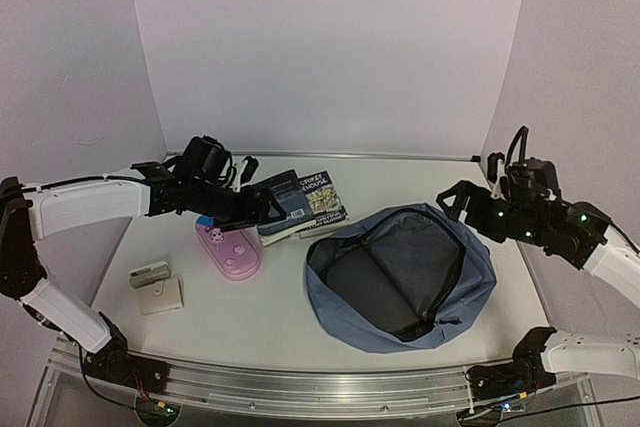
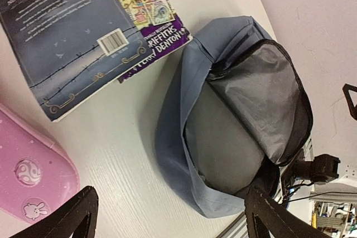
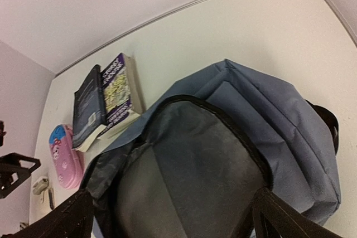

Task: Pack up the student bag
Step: Adjust the student bag at the center of the board, then pick up the book from the center of the board.

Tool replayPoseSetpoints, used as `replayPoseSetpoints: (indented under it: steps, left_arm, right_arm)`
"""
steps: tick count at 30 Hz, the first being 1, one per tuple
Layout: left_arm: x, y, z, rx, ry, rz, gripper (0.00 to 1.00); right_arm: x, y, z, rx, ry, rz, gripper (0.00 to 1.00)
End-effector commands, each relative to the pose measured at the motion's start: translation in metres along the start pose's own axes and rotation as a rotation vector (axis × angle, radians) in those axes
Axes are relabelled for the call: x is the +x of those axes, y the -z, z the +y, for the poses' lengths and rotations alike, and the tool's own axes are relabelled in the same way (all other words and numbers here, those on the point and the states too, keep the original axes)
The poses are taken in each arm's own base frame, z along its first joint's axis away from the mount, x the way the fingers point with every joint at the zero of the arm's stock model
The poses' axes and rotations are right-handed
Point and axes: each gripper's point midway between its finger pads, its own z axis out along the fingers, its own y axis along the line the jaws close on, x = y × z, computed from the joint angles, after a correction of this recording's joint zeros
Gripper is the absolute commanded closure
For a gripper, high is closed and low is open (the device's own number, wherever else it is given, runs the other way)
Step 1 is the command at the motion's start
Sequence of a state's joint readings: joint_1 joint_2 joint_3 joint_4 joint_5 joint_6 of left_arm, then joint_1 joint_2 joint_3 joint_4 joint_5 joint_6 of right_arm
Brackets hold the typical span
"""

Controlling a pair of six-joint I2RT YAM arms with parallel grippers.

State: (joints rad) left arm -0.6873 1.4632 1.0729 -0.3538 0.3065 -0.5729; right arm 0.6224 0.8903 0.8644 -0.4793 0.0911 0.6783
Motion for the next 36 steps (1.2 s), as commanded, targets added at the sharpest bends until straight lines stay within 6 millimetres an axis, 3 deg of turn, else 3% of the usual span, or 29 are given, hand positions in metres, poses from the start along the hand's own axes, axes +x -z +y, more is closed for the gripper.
replayPoseSetpoints:
  steps: [1, 3, 7, 11, 16, 23, 28, 32, 36]
  left_arm:
    - [-0.025, 0.008, 0.022, 0.028, 0.081, 0.036, 0.09]
    - [-0.042, 0.006, 0.042, 0.010, 0.113, 0.036, 0.11]
    - [-0.064, -0.003, 0.073, 0.007, 0.191, 0.054, 0.13]
    - [-0.088, -0.014, 0.086, 0.030, 0.222, 0.036, 0.16]
    - [-0.105, -0.039, 0.101, 0.020, 0.235, 0.046, 0.20]
    - [-0.103, -0.065, 0.138, -0.076, 0.248, 0.079, 0.27]
    - [-0.092, -0.075, 0.146, -0.076, 0.267, 0.121, 0.32]
    - [-0.086, -0.079, 0.153, -0.094, 0.283, 0.146, 0.33]
    - [-0.076, -0.090, 0.155, -0.065, 0.307, 0.196, 0.36]
  right_arm:
    - [-0.009, -0.027, 0.030, -0.058, 0.058, 0.042, 0.02]
    - [-0.004, -0.050, 0.043, -0.077, 0.067, 0.095, 0.02]
    - [-0.007, -0.076, 0.080, -0.186, 0.044, 0.086, 0.05]
    - [-0.005, -0.097, 0.123, -0.260, 0.059, 0.083, 0.08]
    - [0.015, -0.136, 0.163, -0.278, 0.118, 0.125, 0.10]
    - [0.044, -0.204, 0.186, -0.273, 0.144, 0.197, 0.14]
    - [0.067, -0.250, 0.194, -0.275, 0.153, 0.250, 0.19]
    - [0.084, -0.282, 0.192, -0.254, 0.136, 0.277, 0.21]
    - [0.091, -0.299, 0.184, -0.213, 0.112, 0.277, 0.22]
